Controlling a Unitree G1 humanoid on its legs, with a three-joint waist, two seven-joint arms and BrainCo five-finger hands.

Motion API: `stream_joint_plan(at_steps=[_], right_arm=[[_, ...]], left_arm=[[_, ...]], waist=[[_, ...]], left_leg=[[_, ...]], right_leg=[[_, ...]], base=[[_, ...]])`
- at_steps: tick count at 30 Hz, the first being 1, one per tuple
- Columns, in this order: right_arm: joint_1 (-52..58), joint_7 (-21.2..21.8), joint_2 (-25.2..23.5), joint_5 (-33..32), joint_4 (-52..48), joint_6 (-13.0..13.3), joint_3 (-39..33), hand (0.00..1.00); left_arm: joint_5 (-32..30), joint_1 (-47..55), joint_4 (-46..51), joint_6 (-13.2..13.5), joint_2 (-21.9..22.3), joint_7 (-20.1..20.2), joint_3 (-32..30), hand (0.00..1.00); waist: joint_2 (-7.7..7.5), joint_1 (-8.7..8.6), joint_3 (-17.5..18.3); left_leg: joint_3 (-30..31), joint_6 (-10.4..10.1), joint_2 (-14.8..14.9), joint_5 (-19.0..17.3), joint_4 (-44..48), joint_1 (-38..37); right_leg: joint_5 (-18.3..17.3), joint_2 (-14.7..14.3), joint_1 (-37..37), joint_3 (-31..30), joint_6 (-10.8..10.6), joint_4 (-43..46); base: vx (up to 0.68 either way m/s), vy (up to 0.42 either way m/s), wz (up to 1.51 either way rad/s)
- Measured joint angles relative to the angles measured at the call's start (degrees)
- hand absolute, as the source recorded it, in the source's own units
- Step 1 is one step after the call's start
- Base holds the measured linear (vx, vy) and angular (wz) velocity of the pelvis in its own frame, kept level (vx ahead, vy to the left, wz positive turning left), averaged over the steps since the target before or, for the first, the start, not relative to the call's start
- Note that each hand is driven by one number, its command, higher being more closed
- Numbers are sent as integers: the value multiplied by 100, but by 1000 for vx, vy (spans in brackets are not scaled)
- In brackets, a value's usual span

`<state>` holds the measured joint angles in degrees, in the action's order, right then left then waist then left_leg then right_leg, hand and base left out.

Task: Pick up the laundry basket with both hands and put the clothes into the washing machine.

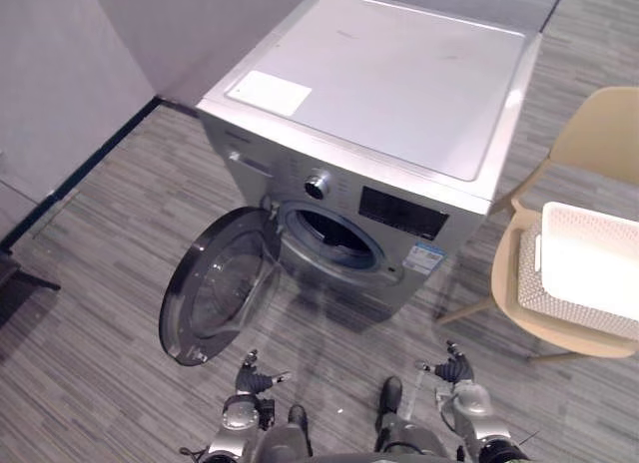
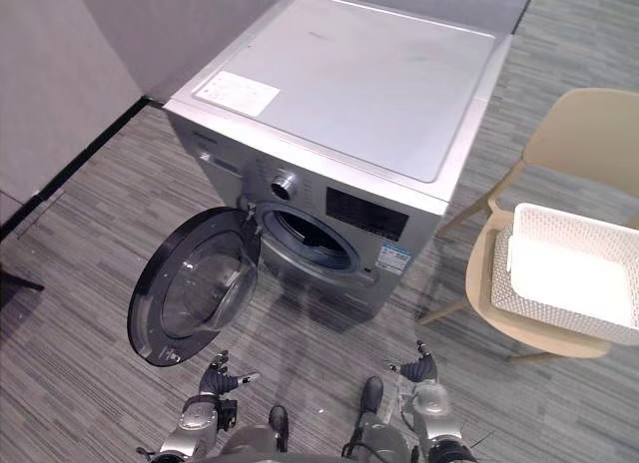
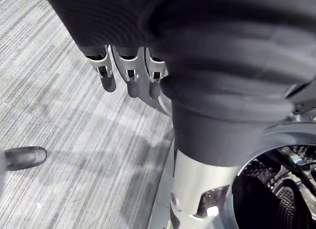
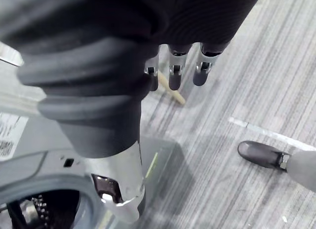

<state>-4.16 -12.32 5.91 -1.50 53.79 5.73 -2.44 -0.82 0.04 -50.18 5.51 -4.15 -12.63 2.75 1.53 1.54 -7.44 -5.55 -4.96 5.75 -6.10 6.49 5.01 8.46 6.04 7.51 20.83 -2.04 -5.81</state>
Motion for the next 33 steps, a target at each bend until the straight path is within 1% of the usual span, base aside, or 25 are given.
stream_joint_plan(at_steps=[2,3,5,7,8,9,11,12,13,15,17,18,19,20,21,22,23,24,25,26,28,29,30,31,33], right_arm=[[62,-4,-108,0,15,0,5,0],[128,-3,-164,7,11,3,41,0],[142,-6,-204,14,8,4,53,0],[146,-10,-199,14,-8,4,67,0],[147,-10,-199,14,-12,4,74,0],[146,-9,-196,14,-12,4,73,0],[165,-8,-143,14,-5,2,71,0],[170,-8,-124,14,8,1,71,0],[152,-7,-78,15,71,-8,65,0],[106,-6,-65,15,143,-22,67,0],[19,-8,-37,15,169,-114,70,0],[6,-8,-37,14,171,-125,71,0],[-37,-8,-40,14,172,-138,82,0],[-78,-9,-40,14,171,-138,96,0],[-107,-11,-39,14,171,-138,121,0],[-150,-11,-50,14,171,-136,132,0],[-198,-20,-57,12,172,-134,131,0],[-357,-36,-58,6,270,-132,128,0],[-450,-65,-53,1,350,-132,114,0],[-467,-131,-50,-1,370,-129,109,0],[-526,-175,-76,-6,378,-111,106,0],[-543,-185,-78,-7,379,-110,90,0],[-549,-224,-82,-15,382,-113,27,0],[-552,-246,-86,-16,387,-119,4,0],[-615,-246,-110,-17,384,-120,4,0]], left_arm=[[-9,59,55,-4,-21,-25,20,0],[-20,211,320,-17,-41,-38,19,0],[-108,369,1042,-13,-100,-124,14,0],[-165,387,1777,22,-189,-154,-4,0],[-215,383,2241,92,-258,-165,-96,0],[-215,372,2451,164,-308,-192,-155,0],[-188,204,2994,393,-458,-350,-589,0],[-147,129,3049,445,-506,-418,-697,0],[46,-76,3070,536,-655,-566,-977,0],[201,-251,3069,579,-816,-723,-1260,0],[293,-549,2956,607,-1157,-1043,-1581,0],[294,-586,2916,607,-1211,-1072,-1614,0],[232,-728,2687,584,-1439,-1180,-1731,0],[154,-903,2397,500,-1715,-1267,-1814,0],[100,-1007,2227,476,-1859,-1283,-1875,0],[35,-1165,1968,437,-2106,-1316,-1933,0],[8,-1389,1653,380,-2427,-1315,-1932,0],[6,-1767,985,303,-2860,-1224,-1903,0],[5,-1868,678,211,-2943,-1148,-1848,0],[-1,-1942,500,153,-2943,-1064,-1773,0],[-21,-2015,296,117,-2925,-832,-1417,0],[-40,-2085,219,117,-2894,-769,-1348,0],[-24,-2219,137,159,-2760,-703,-1353,0],[-26,-2256,90,166,-2727,-642,-1340,0],[-38,-2261,-143,155,-2685,-478,-1106,0]], waist=[[-14,-15,36],[-32,-12,180],[-44,-23,296],[-41,-28,309],[-40,-45,309],[-38,-47,311],[-29,-63,320],[-29,-60,320],[-31,-53,323],[-34,-57,325],[-39,-46,325],[-42,-43,323],[-59,-40,317],[-103,-26,297],[-143,-13,274],[-221,14,250],[-348,81,232],[-610,118,61],[-696,136,-30],[-735,135,-115],[-850,169,-247],[-870,201,-285],[-881,256,-328],[-874,259,-365],[-872,263,-502]], left_leg=[[85,8,-97,3,-21,-184],[88,32,-146,19,-86,-215],[100,56,-198,36,-217,-252],[114,92,-225,62,-259,-266],[152,90,-227,64,-273,-271],[174,84,-228,69,-289,-277],[234,65,-246,161,-458,-355],[250,59,-246,178,-475,-388],[297,59,-210,188,-481,-438],[333,59,-177,189,-506,-486],[385,74,-167,227,-575,-477],[385,74,-168,228,-578,-476],[381,75,-170,227,-587,-476],[374,76,-172,228,-598,-463],[369,84,-173,235,-600,-437],[366,79,-177,258,-599,-346],[367,62,-178,311,-601,-157],[387,44,-167,379,-540,125],[389,42,-166,382,-490,219],[398,42,-168,382,-443,260],[403,42,-169,382,-389,446],[403,43,-169,382,-359,529],[410,43,-172,383,-291,705],[433,43,-175,382,-227,810],[422,43,-168,382,-192,845]], right_leg=[[24,87,-231,81,-49,-4],[30,128,-264,82,-64,-19],[39,181,-274,92,-99,-20],[41,200,-274,92,-103,-20],[40,198,-274,96,-105,-20],[38,195,-275,102,-107,-20],[32,168,-291,130,-111,-17],[28,156,-312,145,-109,-14],[12,118,-377,197,-93,-1],[8,81,-428,247,-87,0],[9,68,-417,278,-86,-1],[9,68,-415,278,-86,-1],[9,68,-409,273,-86,-1],[9,68,-386,265,-86,-4],[9,68,-356,257,-86,-7],[13,68,-266,243,-82,-10],[33,66,-74,230,-55,-4],[95,47,222,220,27,2],[105,44,287,221,41,3],[113,45,293,228,50,3],[140,47,450,221,84,3],[166,47,514,219,117,3],[197,50,652,210,138,4],[201,54,716,210,139,5],[214,51,742,185,155,5]], base=[[-42,142,26],[-59,109,9],[-40,86,5],[-3,21,1],[0,0,0],[0,0,0],[52,-2,6],[86,0,10],[80,-3,10],[84,-17,10],[74,-4,12],[47,14,4],[0,0,0],[21,18,-3],[-6,9,-4],[0,0,0],[0,0,0],[2,-26,4],[9,-23,10],[-9,1,8],[-8,3,3],[-35,14,0],[-31,13,6],[-20,9,8],[-24,4,-3]])
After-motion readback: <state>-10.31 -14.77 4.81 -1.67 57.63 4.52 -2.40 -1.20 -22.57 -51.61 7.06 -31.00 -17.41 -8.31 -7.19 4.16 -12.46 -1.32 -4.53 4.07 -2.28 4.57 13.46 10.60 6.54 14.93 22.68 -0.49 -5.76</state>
